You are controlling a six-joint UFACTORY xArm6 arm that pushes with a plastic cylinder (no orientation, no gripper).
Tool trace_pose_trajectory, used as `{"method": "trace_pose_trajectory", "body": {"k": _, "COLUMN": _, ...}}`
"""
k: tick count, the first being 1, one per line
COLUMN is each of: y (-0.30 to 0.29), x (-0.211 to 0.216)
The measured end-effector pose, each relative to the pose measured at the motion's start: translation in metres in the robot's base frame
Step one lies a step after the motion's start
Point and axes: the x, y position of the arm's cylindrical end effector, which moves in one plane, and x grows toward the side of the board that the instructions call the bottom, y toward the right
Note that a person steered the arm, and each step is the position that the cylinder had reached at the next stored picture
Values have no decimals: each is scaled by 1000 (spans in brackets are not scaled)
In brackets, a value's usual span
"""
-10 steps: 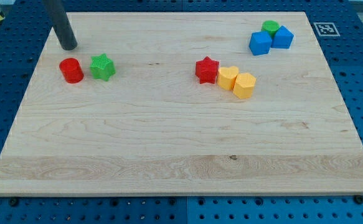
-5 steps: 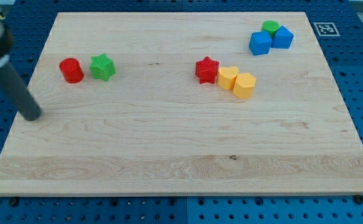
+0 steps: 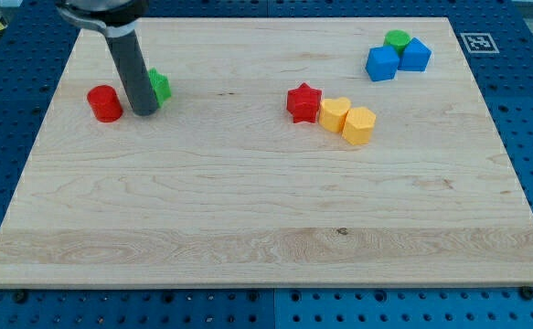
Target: Slide green star towards top center
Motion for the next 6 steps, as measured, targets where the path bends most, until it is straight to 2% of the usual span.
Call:
{"method": "trace_pose_trajectory", "body": {"k": 3, "y": 1, "x": -77}}
{"method": "trace_pose_trajectory", "body": {"k": 6, "y": 130, "x": -84}}
